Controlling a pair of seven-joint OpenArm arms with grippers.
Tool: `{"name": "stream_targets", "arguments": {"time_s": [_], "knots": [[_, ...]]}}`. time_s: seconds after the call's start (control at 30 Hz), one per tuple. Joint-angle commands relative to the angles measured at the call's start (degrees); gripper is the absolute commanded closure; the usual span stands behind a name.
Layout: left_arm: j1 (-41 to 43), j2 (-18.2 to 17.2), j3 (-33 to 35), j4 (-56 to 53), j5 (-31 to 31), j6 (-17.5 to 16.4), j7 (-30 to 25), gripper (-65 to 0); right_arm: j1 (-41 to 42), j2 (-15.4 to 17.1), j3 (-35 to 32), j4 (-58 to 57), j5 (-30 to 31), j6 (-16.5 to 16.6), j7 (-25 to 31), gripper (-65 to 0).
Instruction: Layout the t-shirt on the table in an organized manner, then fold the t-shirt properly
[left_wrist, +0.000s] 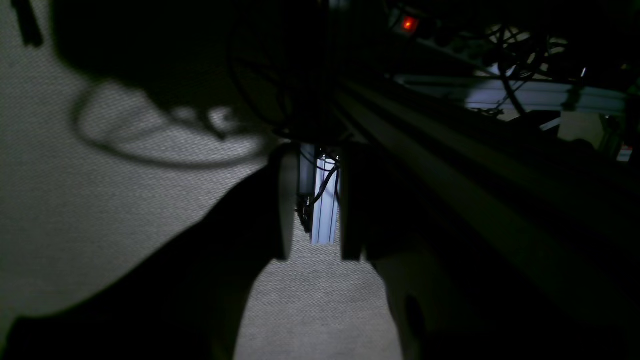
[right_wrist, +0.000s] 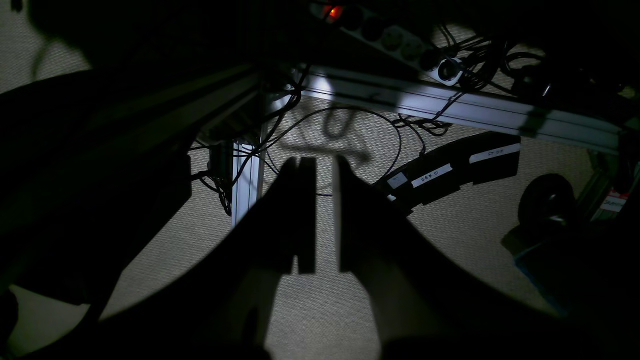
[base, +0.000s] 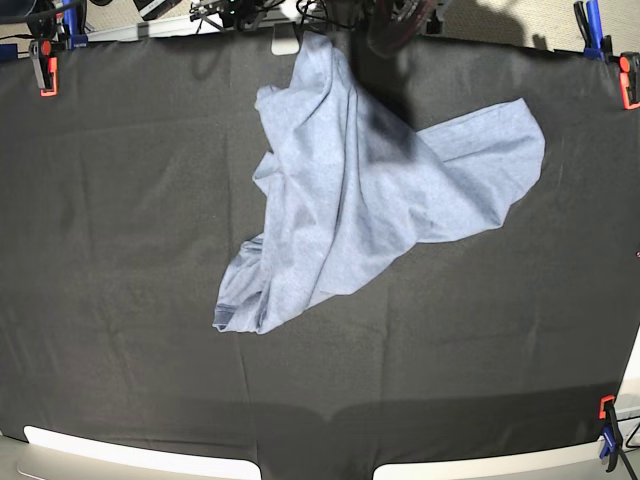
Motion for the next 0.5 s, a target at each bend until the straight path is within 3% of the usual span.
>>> {"name": "stream_targets", "arguments": {"time_s": [0.0, 0.47], "knots": [[0.76, 0.26, -0.07, 0.66, 0.13, 0.20, -0.76, -13.8, -0.07, 0.15, 0.11, 0.20, -0.15, 0.35, 0.63, -6.0], [8.13, -0.15, -0.07, 10.80, -0.09, 0.20, 1.29, -13.8, -3.06, 0.68, 0.11, 2.23, 0.61, 0.39, -0.22, -6.0]]}}
